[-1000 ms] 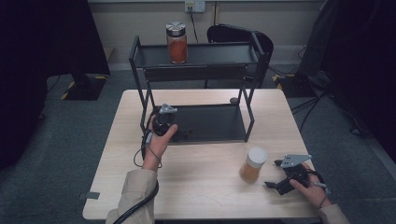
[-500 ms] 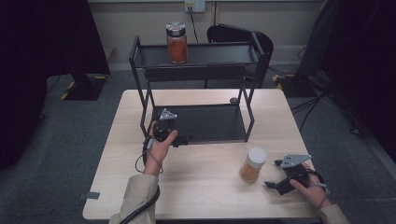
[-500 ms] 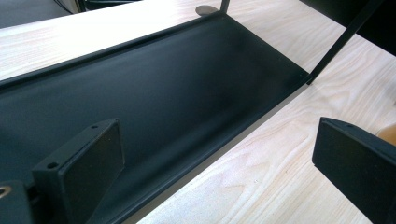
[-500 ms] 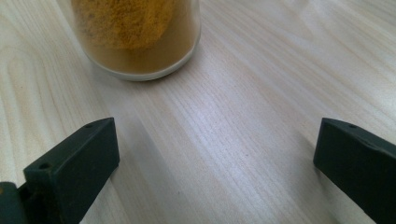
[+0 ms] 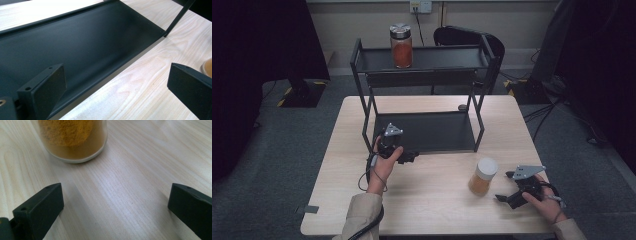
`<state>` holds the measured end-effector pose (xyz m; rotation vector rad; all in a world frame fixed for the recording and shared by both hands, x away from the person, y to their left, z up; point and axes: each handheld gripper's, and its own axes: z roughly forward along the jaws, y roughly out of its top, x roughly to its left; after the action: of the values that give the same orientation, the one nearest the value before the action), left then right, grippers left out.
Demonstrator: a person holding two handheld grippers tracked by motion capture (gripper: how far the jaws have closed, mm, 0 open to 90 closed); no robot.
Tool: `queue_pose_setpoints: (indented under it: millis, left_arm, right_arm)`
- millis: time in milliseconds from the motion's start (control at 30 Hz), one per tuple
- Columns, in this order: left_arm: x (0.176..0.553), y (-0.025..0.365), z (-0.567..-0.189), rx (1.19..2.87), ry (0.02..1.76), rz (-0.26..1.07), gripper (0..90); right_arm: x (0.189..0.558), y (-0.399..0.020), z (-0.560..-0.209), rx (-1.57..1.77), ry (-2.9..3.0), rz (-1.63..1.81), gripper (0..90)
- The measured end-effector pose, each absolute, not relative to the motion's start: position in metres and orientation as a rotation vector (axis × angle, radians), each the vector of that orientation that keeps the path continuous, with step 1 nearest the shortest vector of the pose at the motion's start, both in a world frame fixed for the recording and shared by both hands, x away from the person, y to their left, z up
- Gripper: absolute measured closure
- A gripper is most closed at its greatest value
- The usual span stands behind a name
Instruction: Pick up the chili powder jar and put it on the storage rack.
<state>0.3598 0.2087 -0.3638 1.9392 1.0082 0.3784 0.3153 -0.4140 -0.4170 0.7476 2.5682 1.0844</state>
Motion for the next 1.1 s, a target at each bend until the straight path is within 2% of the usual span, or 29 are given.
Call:
queue_pose_setpoints:
  millis: [1100]
  left_arm:
    - [0.327, 0.221, -0.4, 1.954, 1.048, 0.408, 1.4]
  right_arm:
    - [0.315, -0.414, -0.417, 0.748, 2.568, 1.084, 0.0]
